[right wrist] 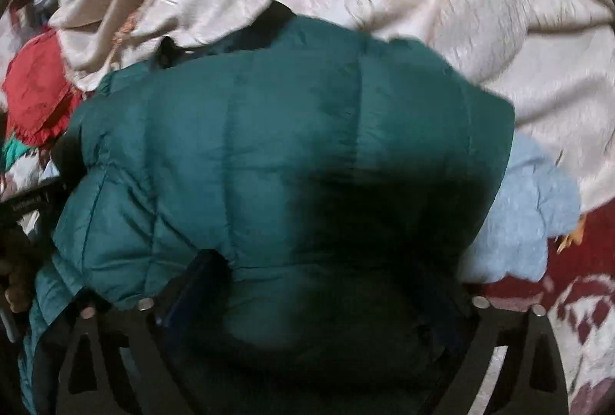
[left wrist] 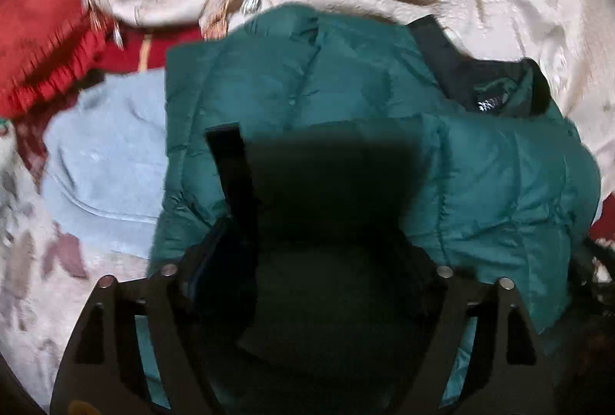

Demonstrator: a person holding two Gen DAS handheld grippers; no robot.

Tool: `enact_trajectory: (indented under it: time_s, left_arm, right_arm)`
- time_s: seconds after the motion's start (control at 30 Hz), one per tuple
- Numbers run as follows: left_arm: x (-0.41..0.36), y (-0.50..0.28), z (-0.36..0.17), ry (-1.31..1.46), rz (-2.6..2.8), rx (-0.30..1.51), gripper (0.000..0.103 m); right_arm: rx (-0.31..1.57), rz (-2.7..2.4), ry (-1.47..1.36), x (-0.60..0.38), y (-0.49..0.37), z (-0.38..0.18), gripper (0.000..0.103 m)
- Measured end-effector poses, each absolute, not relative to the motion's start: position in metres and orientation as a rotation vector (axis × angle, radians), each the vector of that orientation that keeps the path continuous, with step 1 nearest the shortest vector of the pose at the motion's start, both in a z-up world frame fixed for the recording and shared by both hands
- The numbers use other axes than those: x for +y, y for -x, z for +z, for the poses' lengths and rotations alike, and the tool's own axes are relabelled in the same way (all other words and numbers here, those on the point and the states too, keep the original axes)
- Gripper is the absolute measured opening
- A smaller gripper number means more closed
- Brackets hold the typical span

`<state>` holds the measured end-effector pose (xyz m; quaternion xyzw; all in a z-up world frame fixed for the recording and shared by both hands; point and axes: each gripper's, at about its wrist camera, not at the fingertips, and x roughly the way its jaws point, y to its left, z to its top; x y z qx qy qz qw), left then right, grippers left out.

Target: Fold large clothes

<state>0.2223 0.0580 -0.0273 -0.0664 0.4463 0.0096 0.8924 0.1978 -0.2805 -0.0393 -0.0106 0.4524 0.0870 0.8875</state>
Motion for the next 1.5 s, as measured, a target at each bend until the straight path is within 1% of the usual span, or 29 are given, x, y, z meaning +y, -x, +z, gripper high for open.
enact_trajectory:
  time_s: [0.07, 0.1, 0.17, 0.23, 0.3, 0.33, 0.37, 0.4, 0.57, 0.63, 0.73, 0.8, 0.87, 0.9, 0.97, 1.03, 1.1, 1.17, 1.5]
  left_arm:
    - [0.06, -0.224, -0.019, 0.141, 0.029, 0.92, 0.08]
    - [0.062, -0.224, -0.012, 0.148, 0.04, 0.901, 0.08]
    - [0.067, -0.223, 0.006, 0.172, 0.043, 0.81, 0.08]
    - [0.068, -0.226, 0.01, 0.174, 0.049, 0.774, 0.08]
    - [0.069, -0.239, -0.005, 0.17, 0.048, 0.83, 0.08]
    - [0.069, -0.245, -0.012, 0.166, 0.044, 0.854, 0.08]
    - [0.069, -0.248, -0.018, 0.157, 0.04, 0.863, 0.083]
    - [0.068, -0.25, -0.021, 0.153, 0.034, 0.861, 0.087]
    - [0.061, -0.257, -0.028, 0.102, 0.043, 0.882, 0.097]
    - [0.064, -0.257, -0.03, 0.116, 0.043, 0.889, 0.097]
    - [0.072, -0.248, -0.017, 0.165, 0.077, 0.869, 0.096]
    - [0.07, -0.234, 0.004, 0.147, 0.115, 0.796, 0.096]
    - [0.063, -0.219, 0.023, 0.114, 0.091, 0.721, 0.096]
    - [0.058, -0.213, 0.026, 0.113, 0.067, 0.712, 0.096]
    - [0.05, -0.205, 0.02, 0.128, 0.013, 0.755, 0.096]
    - [0.046, -0.207, 0.0, 0.148, -0.013, 0.854, 0.096]
    - [0.04, -0.212, -0.025, 0.145, -0.002, 0.954, 0.098]
    - [0.038, -0.217, -0.034, 0.103, 0.021, 0.954, 0.103]
    - [0.036, -0.225, -0.042, 0.084, 0.029, 0.949, 0.103]
  right_arm:
    - [0.931, 0.145, 0.044, -0.276, -0.201, -0.026, 0.097]
    - [0.878, 0.127, 0.045, -0.275, -0.202, -0.012, 0.095]
    - [0.751, 0.107, -0.002, -0.276, -0.207, 0.014, 0.095]
    - [0.712, 0.119, -0.039, -0.276, -0.222, 0.021, 0.096]
    - [0.773, 0.108, -0.016, -0.273, -0.248, 0.005, 0.096]
    - [0.812, 0.104, -0.011, -0.273, -0.259, -0.006, 0.099]
    - [0.839, 0.099, -0.009, -0.273, -0.267, -0.019, 0.102]
    - [0.826, 0.093, -0.009, -0.275, -0.27, -0.025, 0.103]
    - [0.824, 0.079, -0.005, -0.276, -0.271, -0.029, 0.103]
    - [0.83, 0.092, -0.004, -0.274, -0.27, -0.028, 0.103]
    - [0.832, 0.074, -0.046, -0.279, -0.261, -0.013, 0.103]
    - [0.814, 0.064, -0.122, -0.282, -0.243, 0.004, 0.103]
    - [0.799, 0.081, -0.137, -0.278, -0.225, 0.015, 0.103]
    - [0.794, 0.074, -0.117, -0.274, -0.217, 0.018, 0.103]
    - [0.787, 0.066, -0.068, -0.264, -0.205, 0.019, 0.103]
    - [0.807, 0.075, -0.03, -0.253, -0.2, 0.009, 0.103]
    - [0.882, 0.089, 0.002, -0.245, -0.208, -0.018, 0.103]
    - [0.915, 0.094, 0.02, -0.247, -0.214, -0.032, 0.103]
    - [0.921, 0.09, 0.021, -0.252, -0.215, -0.031, 0.103]
